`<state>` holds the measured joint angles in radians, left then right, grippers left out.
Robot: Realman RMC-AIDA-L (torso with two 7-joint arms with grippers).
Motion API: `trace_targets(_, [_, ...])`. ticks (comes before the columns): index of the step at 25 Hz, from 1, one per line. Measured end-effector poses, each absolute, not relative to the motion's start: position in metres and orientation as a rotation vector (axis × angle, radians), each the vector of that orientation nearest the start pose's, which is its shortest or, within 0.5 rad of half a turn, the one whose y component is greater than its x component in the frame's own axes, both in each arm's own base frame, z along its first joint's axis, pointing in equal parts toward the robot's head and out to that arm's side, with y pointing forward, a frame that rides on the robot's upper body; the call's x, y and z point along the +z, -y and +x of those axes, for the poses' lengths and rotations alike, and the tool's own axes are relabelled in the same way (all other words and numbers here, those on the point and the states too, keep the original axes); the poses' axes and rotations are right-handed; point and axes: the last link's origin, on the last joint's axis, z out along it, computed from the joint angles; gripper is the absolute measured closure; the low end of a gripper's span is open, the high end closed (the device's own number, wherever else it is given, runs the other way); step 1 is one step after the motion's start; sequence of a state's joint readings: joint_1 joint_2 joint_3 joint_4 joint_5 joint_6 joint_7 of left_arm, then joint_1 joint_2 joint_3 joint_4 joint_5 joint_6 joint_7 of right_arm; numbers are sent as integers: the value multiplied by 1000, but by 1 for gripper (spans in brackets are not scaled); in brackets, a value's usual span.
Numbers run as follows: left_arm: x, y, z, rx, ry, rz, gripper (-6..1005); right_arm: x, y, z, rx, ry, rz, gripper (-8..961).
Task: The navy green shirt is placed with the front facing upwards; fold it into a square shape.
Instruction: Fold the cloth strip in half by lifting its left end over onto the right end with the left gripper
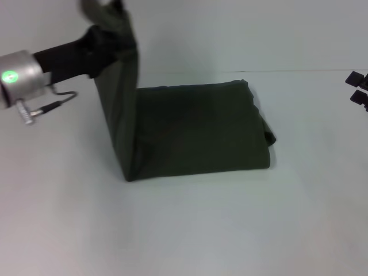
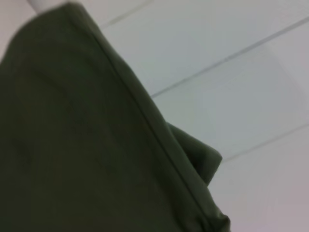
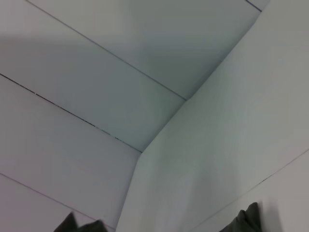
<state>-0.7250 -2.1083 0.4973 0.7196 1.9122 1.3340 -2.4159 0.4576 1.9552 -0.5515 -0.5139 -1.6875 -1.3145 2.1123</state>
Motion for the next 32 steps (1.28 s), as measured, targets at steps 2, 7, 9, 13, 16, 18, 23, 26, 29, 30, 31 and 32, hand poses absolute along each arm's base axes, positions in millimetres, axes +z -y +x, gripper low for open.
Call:
trace_targets(2, [34,-417,-197,-1210,1742,-2058,988,78,-355,327,1185,-1664,-1796,232])
trace_targets(7, [-5,-425,-169,-1105,1663,-2161,987,77,-355,327,1185,-1665,-1797,233])
trace_targets(9, [-28,-427,-159,-1031,1631,-2211,987,76,-355,327,1185,-1671,-1797,233])
trace_targets(13, [-62,-426,-148,-909,1560,-2302,986,74,-353,328,1184,-1680,-1792,233])
trace_targets(16, [-76,-422,-141,-851,1504,-2372,986,74,-352,330,1182,-1684,-1787,234])
trace_targets(18, [-90,-413,-135,-772,1453,-2466,987,74,-351,331,1181,-1685,-1785,234])
trace_targets(23, [-97,-407,-128,-705,1413,-2549,921,75,-351,332,1179,-1684,-1784,235])
trace_targets(26, [-92,-407,-125,-728,1396,-2559,831,76,-351,332,1178,-1684,-1783,235])
trace_targets(29, [-78,-407,-122,-815,1388,-2559,721,77,-351,333,1168,-1683,-1786,236])
trace_targets(30, [-72,-406,-122,-863,1389,-2558,684,77,-351,333,1168,-1683,-1786,236])
trace_targets(31, [-64,-405,-123,-917,1389,-2549,636,77,-351,333,1160,-1684,-1789,236])
trace_targets(32, [-53,-402,-125,-988,1382,-2542,588,77,-351,334,1152,-1686,-1792,236])
